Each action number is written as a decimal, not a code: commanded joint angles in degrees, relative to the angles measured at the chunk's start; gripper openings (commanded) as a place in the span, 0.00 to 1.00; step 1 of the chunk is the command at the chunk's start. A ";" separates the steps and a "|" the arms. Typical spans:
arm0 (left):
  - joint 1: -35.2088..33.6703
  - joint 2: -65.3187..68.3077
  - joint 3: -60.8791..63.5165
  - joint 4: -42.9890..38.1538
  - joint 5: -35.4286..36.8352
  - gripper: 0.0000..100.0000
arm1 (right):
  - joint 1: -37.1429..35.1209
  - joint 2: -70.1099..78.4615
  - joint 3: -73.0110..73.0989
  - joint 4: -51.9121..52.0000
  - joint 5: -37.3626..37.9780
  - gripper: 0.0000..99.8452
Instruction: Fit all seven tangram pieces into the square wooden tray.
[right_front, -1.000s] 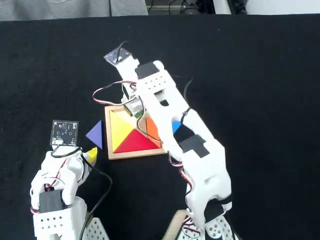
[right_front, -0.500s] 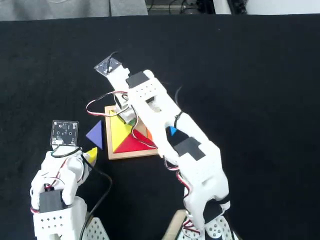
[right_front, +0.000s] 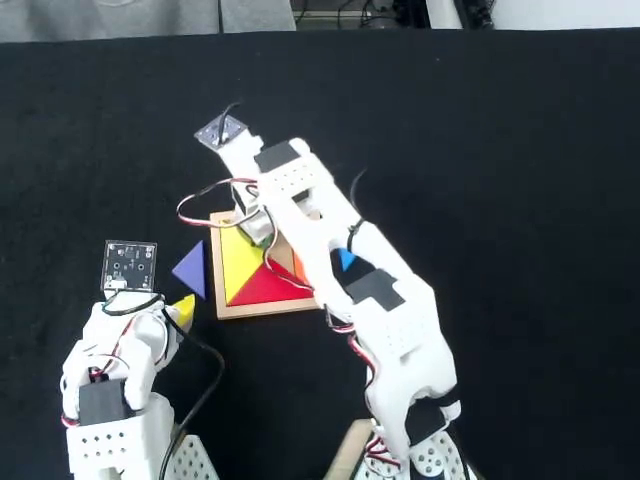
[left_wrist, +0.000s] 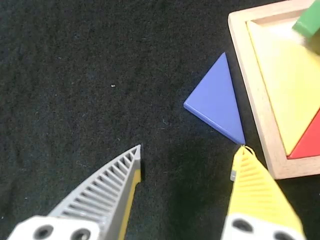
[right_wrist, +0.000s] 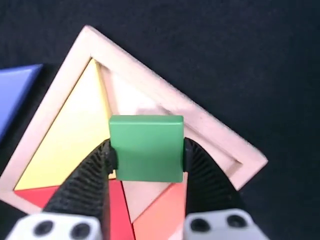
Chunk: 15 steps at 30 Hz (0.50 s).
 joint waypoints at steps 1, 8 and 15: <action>-0.40 -0.35 1.19 -0.88 0.26 0.29 | 1.32 -0.48 -5.23 2.73 0.00 0.02; -0.40 -0.35 1.19 -0.88 0.26 0.29 | 1.76 -0.40 -5.32 2.99 0.00 0.02; -0.40 -0.35 1.19 -0.88 0.26 0.29 | 1.67 -0.40 -3.82 3.16 0.00 0.02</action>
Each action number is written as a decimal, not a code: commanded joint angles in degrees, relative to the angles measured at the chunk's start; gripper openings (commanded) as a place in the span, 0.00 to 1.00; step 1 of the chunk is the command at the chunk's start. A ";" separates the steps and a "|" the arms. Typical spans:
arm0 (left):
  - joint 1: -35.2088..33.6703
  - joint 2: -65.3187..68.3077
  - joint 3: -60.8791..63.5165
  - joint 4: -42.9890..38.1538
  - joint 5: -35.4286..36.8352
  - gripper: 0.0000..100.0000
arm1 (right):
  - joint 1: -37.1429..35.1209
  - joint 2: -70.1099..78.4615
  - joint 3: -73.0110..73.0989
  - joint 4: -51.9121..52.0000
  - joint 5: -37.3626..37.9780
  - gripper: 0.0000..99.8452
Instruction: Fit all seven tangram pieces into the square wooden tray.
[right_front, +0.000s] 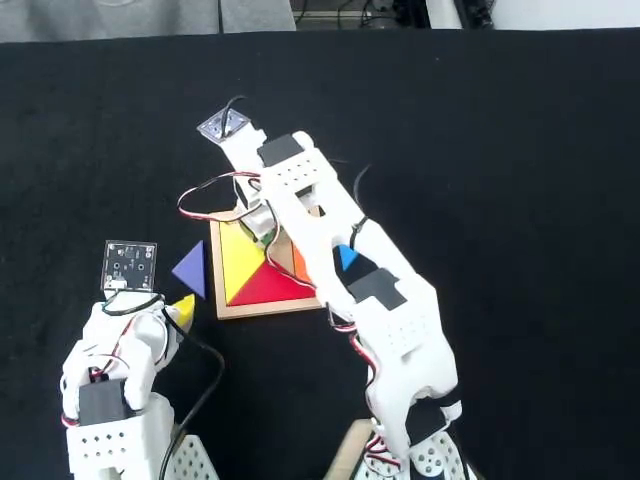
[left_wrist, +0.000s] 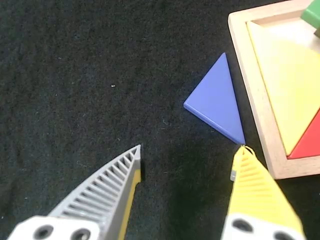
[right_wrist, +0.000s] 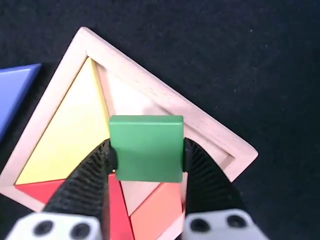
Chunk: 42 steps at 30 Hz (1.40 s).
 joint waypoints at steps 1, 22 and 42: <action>-0.40 -0.35 1.19 -0.88 0.26 0.29 | 0.97 -0.40 -1.36 0.70 -0.09 0.02; -0.31 -0.35 1.19 -0.88 0.26 0.29 | 0.09 -0.40 1.89 0.62 -0.44 0.13; -0.31 -0.35 1.19 -0.97 0.26 0.29 | -2.46 -0.40 1.98 1.49 -0.35 0.24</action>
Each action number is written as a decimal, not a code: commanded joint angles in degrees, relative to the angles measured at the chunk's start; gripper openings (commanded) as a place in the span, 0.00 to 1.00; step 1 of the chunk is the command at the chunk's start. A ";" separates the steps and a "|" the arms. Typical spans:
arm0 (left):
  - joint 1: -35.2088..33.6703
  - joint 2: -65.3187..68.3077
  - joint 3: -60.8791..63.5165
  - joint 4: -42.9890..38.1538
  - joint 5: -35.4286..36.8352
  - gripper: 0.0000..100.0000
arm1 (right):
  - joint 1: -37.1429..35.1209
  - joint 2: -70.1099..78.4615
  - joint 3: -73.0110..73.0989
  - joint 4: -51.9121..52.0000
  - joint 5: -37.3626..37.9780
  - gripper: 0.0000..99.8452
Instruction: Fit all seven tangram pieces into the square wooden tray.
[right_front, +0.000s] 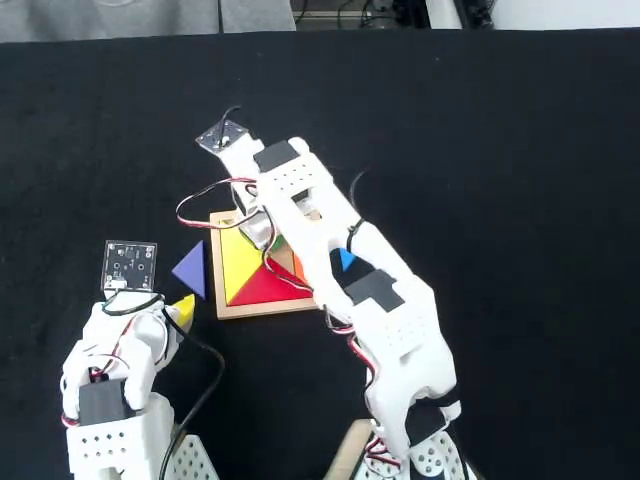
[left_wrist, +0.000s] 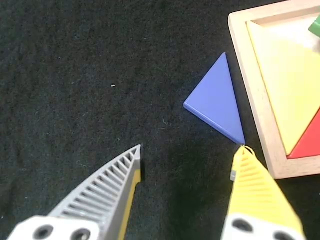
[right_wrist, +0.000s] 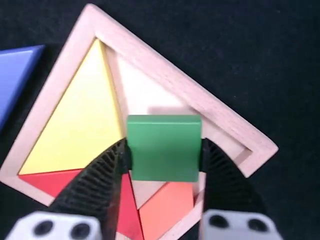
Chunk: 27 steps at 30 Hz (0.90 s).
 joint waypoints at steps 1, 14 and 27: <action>-0.31 -0.35 1.10 -0.97 0.26 0.29 | -1.32 -0.40 -0.22 0.53 -0.18 0.27; -0.31 -0.35 1.10 -0.97 0.26 0.29 | -0.88 -0.84 -0.92 0.53 0.09 0.27; -0.31 -0.35 1.10 -0.97 0.26 0.29 | 4.66 -0.04 -10.86 -3.08 0.00 0.04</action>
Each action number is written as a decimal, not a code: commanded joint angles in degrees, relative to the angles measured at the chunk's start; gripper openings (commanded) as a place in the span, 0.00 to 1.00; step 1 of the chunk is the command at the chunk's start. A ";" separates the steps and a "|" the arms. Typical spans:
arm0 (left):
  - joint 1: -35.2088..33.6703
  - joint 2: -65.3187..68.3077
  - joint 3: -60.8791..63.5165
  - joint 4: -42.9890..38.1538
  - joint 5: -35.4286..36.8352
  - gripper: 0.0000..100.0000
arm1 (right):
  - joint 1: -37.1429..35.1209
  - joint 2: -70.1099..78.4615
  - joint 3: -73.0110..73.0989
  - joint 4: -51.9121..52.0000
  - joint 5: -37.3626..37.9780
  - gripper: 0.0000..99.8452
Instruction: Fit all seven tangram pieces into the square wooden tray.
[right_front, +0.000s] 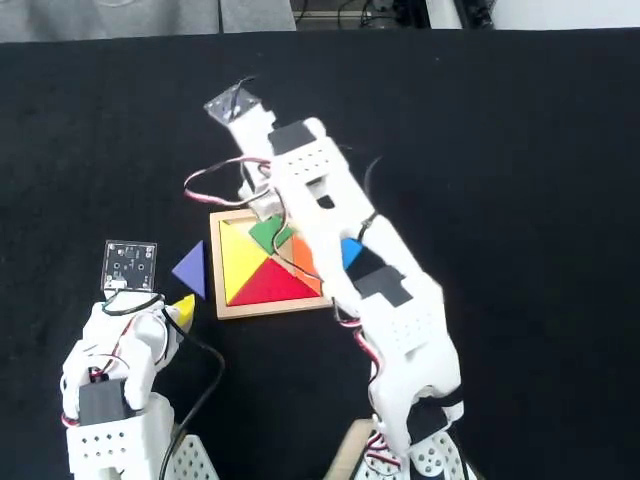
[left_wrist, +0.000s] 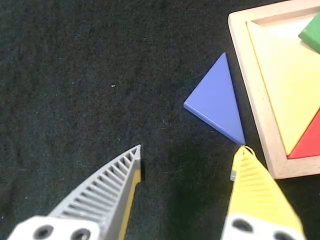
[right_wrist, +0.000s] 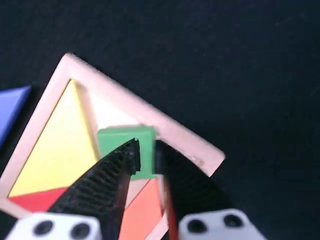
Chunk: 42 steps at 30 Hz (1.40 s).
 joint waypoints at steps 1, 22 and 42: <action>-0.31 -0.35 1.10 -0.97 0.26 0.29 | 1.05 0.57 -3.74 -2.29 0.00 0.04; -0.31 -0.35 1.10 -0.97 0.26 0.29 | 0.70 7.87 -9.36 4.31 -0.35 0.04; -0.31 -0.35 1.10 -0.97 0.26 0.29 | -8.79 7.96 -12.97 16.35 -0.35 0.01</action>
